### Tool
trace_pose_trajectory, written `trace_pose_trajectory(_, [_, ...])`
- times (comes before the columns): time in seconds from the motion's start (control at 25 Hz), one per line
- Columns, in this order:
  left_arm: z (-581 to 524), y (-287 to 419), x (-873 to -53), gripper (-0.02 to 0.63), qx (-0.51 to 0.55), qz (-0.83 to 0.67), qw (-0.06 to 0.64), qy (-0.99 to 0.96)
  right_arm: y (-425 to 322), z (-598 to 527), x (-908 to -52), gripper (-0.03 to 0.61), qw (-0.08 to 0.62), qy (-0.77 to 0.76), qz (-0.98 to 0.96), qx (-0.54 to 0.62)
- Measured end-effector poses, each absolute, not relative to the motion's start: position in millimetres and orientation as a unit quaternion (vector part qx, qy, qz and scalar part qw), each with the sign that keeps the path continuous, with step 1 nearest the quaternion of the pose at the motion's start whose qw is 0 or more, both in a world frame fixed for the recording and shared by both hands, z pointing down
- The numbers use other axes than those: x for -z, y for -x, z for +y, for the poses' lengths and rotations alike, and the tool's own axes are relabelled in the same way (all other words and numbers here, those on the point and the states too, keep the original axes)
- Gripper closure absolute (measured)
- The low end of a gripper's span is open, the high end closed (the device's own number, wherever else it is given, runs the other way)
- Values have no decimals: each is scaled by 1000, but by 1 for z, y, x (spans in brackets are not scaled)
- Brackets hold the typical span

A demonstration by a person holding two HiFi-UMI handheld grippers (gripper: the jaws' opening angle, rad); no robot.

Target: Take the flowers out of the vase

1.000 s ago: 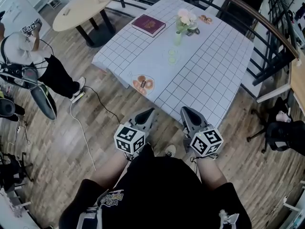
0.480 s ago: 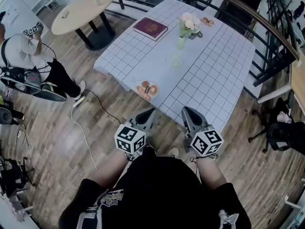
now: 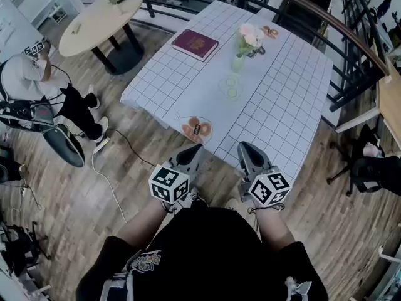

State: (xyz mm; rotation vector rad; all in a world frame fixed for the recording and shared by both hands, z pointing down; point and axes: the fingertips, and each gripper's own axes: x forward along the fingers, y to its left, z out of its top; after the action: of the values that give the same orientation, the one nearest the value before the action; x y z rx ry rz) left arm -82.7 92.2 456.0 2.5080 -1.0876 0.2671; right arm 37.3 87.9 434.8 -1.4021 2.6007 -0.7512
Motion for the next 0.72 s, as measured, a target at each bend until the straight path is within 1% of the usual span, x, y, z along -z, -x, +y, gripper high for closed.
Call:
trace_pose_trajectory(0.36, [58,114,-463,606,-97,-365,200,-904,-6,57,-442,557,48,481,839,248])
trace_pose_trajectory(0.6, [71,158,-473,606,-88,-356,193,-910,39,69,-448,557,47,491,838,235])
trace_pose_trajectory(0.72, [58,154,-469,606,-94,-357,197,-908,34,54,-446,557,45,489,837,242])
